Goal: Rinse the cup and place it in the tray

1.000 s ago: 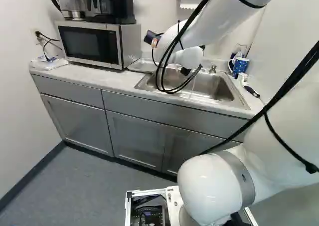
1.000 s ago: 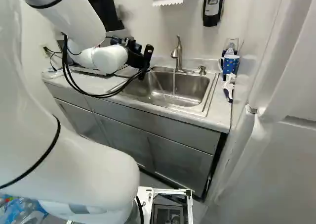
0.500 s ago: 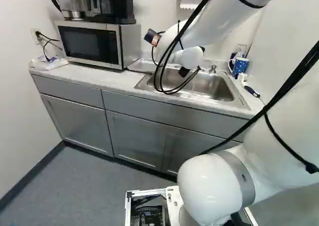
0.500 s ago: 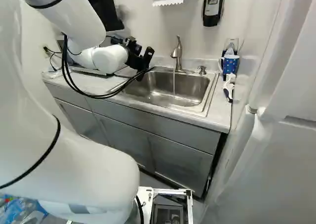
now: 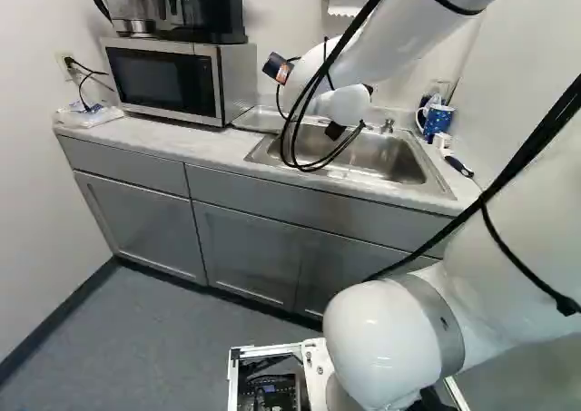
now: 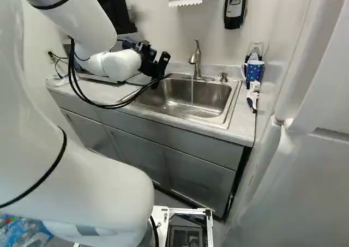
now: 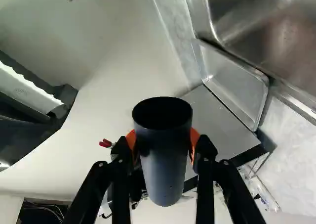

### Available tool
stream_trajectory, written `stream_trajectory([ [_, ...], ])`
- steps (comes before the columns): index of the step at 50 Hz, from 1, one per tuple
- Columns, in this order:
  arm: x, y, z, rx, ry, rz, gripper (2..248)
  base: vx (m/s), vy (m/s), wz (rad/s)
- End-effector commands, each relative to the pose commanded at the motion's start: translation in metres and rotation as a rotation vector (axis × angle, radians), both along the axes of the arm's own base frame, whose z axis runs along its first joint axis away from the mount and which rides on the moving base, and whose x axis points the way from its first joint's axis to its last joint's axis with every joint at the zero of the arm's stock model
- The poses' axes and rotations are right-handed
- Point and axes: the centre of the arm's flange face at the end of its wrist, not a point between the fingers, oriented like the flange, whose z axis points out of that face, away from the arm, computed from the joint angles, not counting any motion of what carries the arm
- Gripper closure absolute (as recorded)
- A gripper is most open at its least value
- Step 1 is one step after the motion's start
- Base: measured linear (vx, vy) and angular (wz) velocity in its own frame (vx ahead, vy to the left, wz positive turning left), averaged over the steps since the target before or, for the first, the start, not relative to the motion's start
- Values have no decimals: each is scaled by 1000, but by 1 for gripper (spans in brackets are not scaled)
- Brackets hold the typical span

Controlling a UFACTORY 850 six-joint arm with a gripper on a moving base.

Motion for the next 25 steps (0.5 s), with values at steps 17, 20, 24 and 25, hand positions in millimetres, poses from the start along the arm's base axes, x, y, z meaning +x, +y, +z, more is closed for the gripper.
stream_trajectory([
  [17, 0, 0, 0, -152, -15, 8, 128, 0, 0, 0],
  [20, 0, 0, 0, -183, -18, 10, 128, 0, 0, 0],
  [24, 0, 0, 0, -224, -22, 12, 128, 0, 0, 0],
  [25, 0, 0, 0, -235, -23, 12, 128, 0, 0, 0],
])
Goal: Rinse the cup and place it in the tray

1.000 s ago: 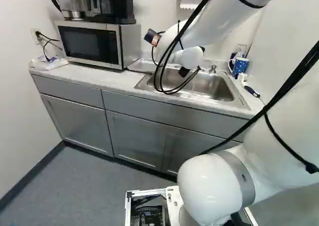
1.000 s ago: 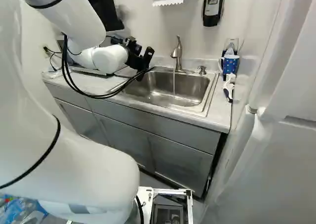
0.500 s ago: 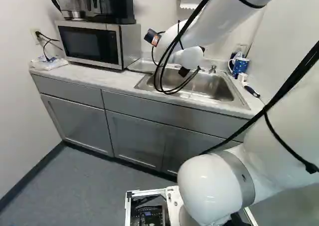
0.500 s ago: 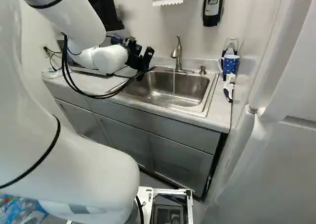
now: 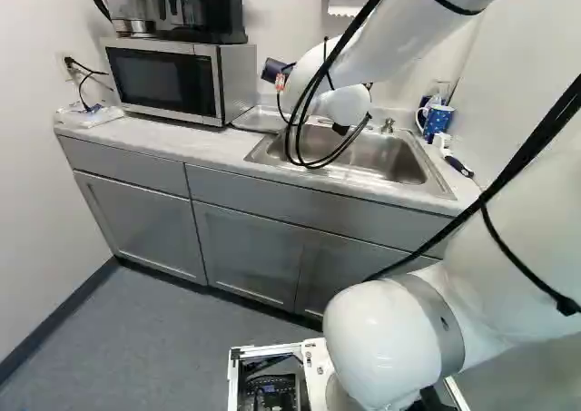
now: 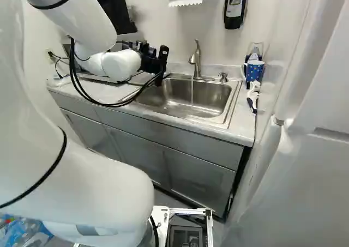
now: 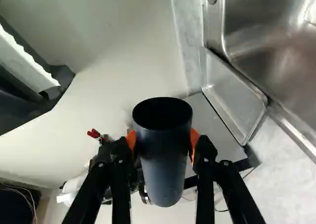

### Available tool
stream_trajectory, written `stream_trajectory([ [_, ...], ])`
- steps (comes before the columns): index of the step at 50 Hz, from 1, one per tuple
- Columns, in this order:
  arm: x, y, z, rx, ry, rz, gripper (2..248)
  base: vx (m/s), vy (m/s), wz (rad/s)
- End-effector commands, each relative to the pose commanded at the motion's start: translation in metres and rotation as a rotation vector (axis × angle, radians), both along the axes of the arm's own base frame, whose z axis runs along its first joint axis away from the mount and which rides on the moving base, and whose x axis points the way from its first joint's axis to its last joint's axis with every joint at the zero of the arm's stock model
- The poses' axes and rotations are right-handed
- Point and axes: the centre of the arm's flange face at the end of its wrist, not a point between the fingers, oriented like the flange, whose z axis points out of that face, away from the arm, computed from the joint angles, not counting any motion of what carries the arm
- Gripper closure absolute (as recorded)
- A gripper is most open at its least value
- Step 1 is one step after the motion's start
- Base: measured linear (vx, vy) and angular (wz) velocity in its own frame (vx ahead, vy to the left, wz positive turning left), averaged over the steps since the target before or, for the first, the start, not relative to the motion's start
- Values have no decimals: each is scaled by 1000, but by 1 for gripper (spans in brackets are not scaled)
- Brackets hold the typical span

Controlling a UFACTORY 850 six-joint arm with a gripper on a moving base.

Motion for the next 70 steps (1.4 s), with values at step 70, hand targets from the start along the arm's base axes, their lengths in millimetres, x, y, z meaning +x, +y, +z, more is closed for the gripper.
stream_trajectory([
  [70, 0, 0, 0, -731, -72, 38, 128, 0, 0, 0],
])
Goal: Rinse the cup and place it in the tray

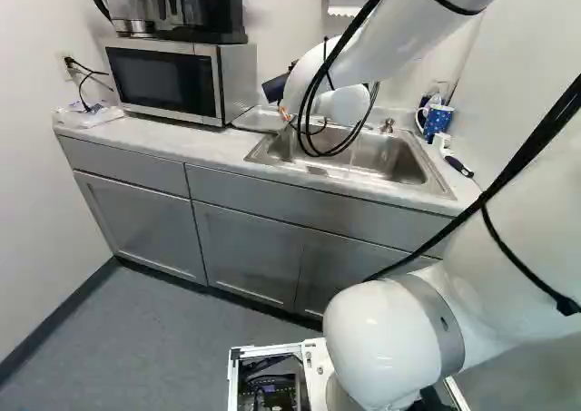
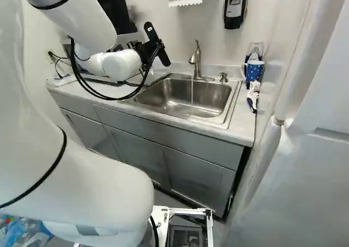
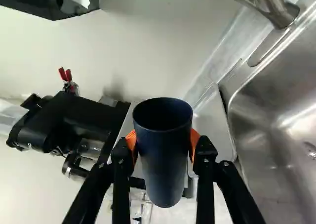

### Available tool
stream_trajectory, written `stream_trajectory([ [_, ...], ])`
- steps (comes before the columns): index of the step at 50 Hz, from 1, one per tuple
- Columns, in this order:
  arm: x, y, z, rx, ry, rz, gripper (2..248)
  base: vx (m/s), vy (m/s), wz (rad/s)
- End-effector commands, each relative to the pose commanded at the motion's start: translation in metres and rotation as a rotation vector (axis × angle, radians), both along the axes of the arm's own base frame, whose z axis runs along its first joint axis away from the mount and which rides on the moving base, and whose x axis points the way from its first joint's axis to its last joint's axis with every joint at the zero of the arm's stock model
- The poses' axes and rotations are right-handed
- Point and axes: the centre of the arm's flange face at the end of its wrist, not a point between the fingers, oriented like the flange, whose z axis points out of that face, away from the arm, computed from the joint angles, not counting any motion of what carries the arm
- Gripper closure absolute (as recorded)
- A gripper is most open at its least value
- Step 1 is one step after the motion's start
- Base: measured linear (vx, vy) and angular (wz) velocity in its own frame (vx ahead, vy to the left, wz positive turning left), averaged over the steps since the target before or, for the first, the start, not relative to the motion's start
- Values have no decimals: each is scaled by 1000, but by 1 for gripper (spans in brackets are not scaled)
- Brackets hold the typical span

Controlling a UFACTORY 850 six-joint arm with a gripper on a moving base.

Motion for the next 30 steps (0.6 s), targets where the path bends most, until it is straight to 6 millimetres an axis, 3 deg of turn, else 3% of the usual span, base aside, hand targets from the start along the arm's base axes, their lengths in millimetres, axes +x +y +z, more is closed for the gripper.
stream_trajectory([
  [30, 0, 0, 0, -314, -31, 16, 128, 0, 0, 0],
])
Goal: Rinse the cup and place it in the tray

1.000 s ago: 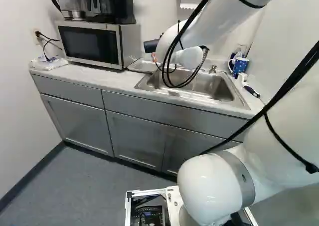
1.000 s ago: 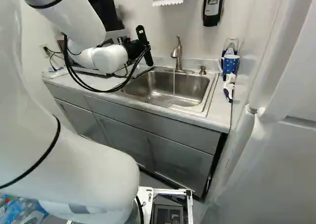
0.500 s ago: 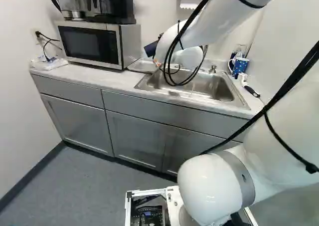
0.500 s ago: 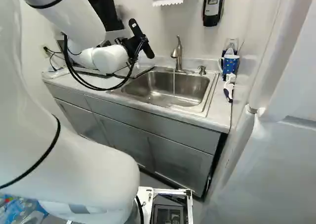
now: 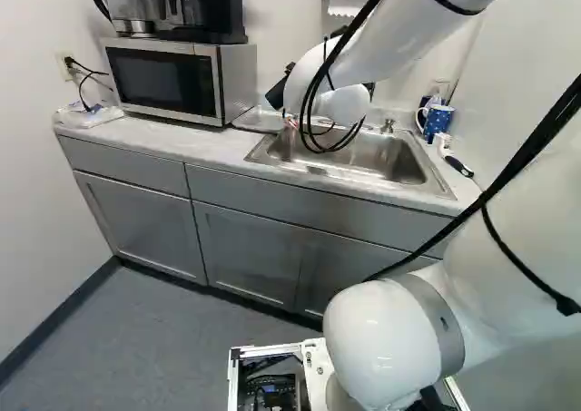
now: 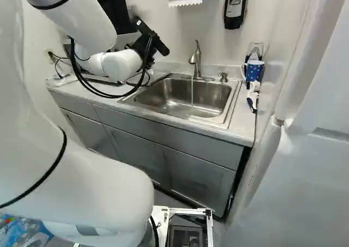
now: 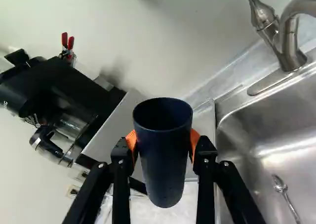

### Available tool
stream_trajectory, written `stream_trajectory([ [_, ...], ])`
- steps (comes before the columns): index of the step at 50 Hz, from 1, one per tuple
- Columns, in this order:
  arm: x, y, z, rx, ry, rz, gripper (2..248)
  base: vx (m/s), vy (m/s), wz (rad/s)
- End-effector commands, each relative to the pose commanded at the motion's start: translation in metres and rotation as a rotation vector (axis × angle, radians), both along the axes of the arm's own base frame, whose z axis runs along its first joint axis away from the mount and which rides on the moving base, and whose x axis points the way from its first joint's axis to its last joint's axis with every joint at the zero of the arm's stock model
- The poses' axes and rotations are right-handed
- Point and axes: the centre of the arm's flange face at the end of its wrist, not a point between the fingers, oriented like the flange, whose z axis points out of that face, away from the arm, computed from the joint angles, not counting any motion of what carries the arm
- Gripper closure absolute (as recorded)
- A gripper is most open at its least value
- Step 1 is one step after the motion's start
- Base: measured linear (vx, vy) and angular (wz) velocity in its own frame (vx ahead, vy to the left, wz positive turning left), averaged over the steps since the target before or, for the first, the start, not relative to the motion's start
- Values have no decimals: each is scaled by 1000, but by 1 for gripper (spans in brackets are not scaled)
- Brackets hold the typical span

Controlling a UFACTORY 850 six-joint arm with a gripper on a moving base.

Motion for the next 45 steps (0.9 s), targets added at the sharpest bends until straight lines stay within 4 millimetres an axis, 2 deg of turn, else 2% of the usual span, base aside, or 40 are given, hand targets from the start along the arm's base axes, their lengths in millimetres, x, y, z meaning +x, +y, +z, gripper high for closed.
stream_trajectory([
  [45, 0, 0, 0, -470, -46, 25, 128, 0, 0, 0],
])
